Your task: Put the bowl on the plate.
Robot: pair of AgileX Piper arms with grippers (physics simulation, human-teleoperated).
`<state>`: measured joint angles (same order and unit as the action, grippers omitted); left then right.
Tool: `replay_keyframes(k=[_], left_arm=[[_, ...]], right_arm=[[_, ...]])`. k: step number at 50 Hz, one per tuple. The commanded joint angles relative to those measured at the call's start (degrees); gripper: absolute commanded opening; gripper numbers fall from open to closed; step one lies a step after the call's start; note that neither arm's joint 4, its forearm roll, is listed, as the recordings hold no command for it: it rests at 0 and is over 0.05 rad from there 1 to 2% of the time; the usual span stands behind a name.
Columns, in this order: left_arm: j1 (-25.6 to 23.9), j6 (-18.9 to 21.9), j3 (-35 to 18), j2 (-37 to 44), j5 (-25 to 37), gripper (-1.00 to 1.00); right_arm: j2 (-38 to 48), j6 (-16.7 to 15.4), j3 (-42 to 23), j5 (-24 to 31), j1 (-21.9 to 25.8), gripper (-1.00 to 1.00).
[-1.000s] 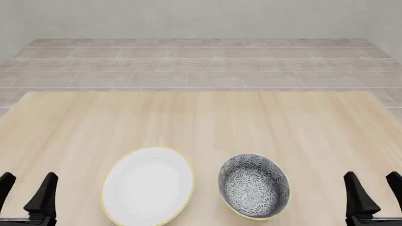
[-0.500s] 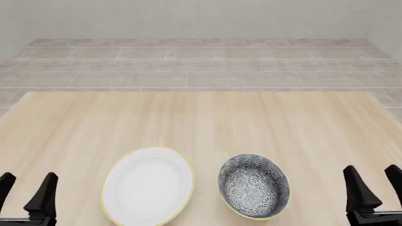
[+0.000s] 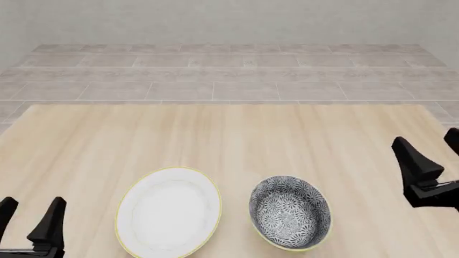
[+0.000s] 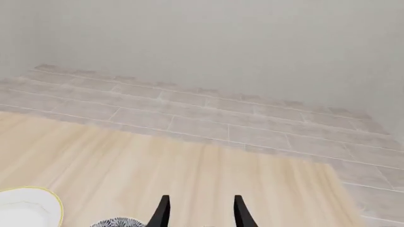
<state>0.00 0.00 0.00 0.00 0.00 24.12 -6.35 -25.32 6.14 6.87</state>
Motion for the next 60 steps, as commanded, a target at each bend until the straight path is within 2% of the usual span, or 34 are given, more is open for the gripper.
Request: replay_keyframes(k=[1, 4, 5, 6, 7, 8, 9, 13, 19, 20, 34, 41, 49, 60], left_arm=[[0.00, 0.00, 0.00, 0.00, 0.00, 1.00], [0.00, 0.00, 0.00, 0.00, 0.00, 1.00], [0.00, 0.00, 0.00, 0.00, 0.00, 1.00], [0.00, 0.00, 0.00, 0.00, 0.00, 1.00], [0.00, 0.00, 0.00, 0.00, 0.00, 1.00], [0.00, 0.00, 0.00, 0.00, 0.00, 1.00], [0.00, 0.00, 0.00, 0.00, 0.00, 1.00], [0.00, 0.00, 0.00, 0.00, 0.00, 1.00], [0.00, 0.00, 0.00, 0.00, 0.00, 1.00], [0.00, 0.00, 0.00, 0.00, 0.00, 1.00], [0.00, 0.00, 0.00, 0.00, 0.00, 1.00], [0.00, 0.00, 0.00, 0.00, 0.00, 1.00], [0.00, 0.00, 0.00, 0.00, 0.00, 1.00], [0.00, 0.00, 0.00, 0.00, 0.00, 1.00]], right_arm=[[10.83, -3.82, -8.48, 3.78, 1.70, 1.00], [11.79, -4.06, -9.60, 4.30, 3.10, 1.00], [11.87, -5.55, -9.64, 4.06, 3.71, 1.00], [11.62, -5.29, -10.19, 3.97, 3.50, 1.00], [12.72, -3.34, -11.06, 4.41, 4.18, 1.00], [13.51, -2.73, -11.78, 4.77, 4.94, 1.00], [14.31, -4.22, -12.20, 4.78, 5.39, 1.00], [16.82, -3.61, -13.90, 5.31, 5.74, 1.00], [22.17, 1.78, -17.13, 7.20, 5.94, 1.00], [22.72, 2.53, -17.55, 7.65, 4.65, 1.00], [31.95, 9.15, -19.63, 9.02, 9.27, 1.00], [34.09, 9.08, -18.97, 8.76, 10.89, 1.00], [35.92, 10.43, -17.12, 7.73, 11.79, 1.00], [36.44, 10.26, -15.93, 8.03, 10.89, 1.00]])
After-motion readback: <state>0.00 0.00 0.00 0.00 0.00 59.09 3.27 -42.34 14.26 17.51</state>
